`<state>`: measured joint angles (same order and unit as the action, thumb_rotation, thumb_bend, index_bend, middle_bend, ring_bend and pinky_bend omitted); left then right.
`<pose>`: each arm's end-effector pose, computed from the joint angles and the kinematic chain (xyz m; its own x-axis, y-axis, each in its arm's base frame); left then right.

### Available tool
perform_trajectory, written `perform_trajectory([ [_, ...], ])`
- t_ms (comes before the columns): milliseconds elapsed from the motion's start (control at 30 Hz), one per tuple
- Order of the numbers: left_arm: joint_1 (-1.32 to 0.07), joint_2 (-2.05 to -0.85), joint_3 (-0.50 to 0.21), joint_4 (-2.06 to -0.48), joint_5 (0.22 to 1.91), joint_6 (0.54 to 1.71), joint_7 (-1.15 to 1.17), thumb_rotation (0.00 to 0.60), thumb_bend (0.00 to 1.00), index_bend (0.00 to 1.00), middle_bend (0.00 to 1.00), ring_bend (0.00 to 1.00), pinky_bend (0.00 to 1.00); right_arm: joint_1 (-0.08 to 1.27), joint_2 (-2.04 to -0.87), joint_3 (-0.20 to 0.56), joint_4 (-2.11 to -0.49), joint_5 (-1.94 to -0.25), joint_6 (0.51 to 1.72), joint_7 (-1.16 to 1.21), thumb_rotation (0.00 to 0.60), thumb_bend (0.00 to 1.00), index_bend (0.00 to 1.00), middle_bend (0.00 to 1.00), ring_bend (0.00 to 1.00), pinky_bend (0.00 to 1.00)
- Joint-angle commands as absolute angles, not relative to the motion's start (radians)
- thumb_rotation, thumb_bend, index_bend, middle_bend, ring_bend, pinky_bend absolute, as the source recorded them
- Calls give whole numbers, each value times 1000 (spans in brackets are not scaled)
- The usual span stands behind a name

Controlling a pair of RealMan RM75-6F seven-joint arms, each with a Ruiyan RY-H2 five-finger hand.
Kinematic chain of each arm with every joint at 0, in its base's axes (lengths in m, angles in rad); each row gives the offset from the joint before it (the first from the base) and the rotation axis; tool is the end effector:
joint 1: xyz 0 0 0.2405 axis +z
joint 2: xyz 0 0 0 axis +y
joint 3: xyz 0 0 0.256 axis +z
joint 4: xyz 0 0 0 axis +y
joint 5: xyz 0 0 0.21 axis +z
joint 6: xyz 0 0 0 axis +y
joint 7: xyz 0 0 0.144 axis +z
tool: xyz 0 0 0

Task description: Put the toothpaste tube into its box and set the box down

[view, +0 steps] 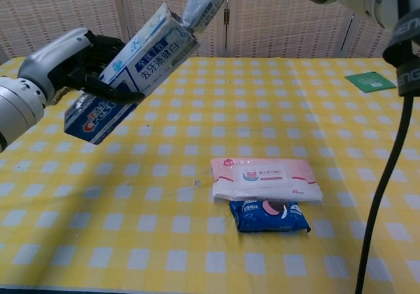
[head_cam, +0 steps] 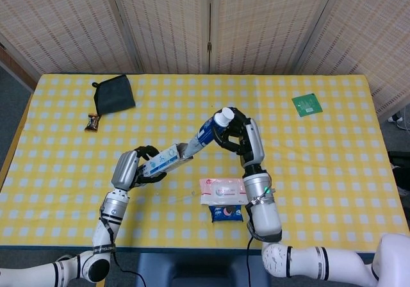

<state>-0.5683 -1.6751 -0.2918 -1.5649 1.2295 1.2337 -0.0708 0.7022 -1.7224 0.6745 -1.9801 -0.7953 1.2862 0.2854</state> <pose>-0.1297 0.3162 0.0005 -0.2281 0.1504 0.9620 0.9415 -0.2177 0.2573 -0.0099 -0.3288 0.0573 -0.8888 -0.1828 0.4203 -0.4238 -0.0214 -0.9055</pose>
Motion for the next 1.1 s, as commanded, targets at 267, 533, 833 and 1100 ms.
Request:
perform_trajectory([
  [267, -569, -1671, -287, -1557, 1230, 1220, -79, 600, 580, 524, 553, 435, 471, 697, -1714, 692, -1987, -785, 1270, 307, 600, 517, 790, 683, 615, 812],
  [533, -569, -1669, -289, -1549, 1235, 1217, -91, 600, 580, 524, 553, 434, 469, 702, -1717, 699, -1981, -778, 1261, 320, 600, 517, 790, 683, 615, 812],
  [833, -572, -1666, -290, -1548, 1237, 1206, -113, 600, 598, 523, 552, 429, 463, 712, -1722, 703, -1974, -763, 1252, 322, 600, 516, 790, 684, 615, 812],
  [1100, -576, -1658, -281, -1553, 1256, 1191, -139, 600, 679, 523, 548, 422, 456, 709, -1717, 708, -2008, -740, 1267, 308, 600, 517, 790, 683, 612, 812],
])
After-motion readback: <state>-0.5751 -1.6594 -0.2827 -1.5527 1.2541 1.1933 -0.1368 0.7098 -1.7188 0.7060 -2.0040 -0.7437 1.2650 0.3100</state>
